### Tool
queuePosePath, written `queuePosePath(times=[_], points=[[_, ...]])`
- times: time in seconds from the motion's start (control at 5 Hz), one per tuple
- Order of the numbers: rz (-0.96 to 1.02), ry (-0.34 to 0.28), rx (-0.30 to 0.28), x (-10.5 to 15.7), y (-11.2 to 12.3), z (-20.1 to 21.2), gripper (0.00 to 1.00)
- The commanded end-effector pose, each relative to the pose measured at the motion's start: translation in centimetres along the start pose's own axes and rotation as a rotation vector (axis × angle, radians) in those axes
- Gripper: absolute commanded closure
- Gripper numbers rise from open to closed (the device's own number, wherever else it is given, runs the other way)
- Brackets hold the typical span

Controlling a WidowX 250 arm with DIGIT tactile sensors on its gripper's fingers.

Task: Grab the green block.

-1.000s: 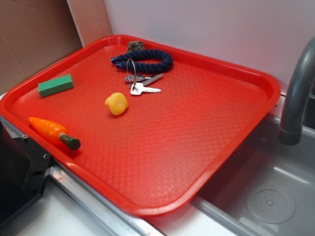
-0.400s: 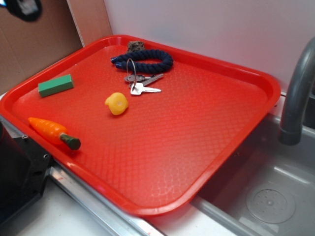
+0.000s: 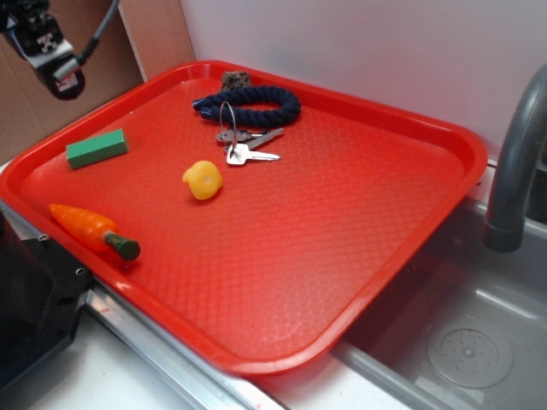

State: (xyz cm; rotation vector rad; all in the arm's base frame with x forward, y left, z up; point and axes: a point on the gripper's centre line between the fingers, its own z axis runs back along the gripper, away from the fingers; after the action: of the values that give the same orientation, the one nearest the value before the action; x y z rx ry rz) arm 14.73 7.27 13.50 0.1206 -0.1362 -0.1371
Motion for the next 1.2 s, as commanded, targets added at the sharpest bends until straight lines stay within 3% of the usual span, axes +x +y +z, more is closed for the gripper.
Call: queuePosePath(times=[0.0,0.2,0.4,0.6,0.8,1.0], points=[[-0.073,0.094,0.008,0.8,5.4,-6.4,0.0],[-0.099,0.117,0.017,1.5,6.4,-8.2,0.0],[-0.141,0.142,-0.01,2.2,6.9,-10.7,0.0],[-0.174,0.143,-0.009,2.6,5.5,-11.9,0.0],[-0.192,0.129,-0.052,2.3,4.5,-13.0,0.0],[-0.196,0.147,-0.13,2.1,2.9,-13.7,0.0]])
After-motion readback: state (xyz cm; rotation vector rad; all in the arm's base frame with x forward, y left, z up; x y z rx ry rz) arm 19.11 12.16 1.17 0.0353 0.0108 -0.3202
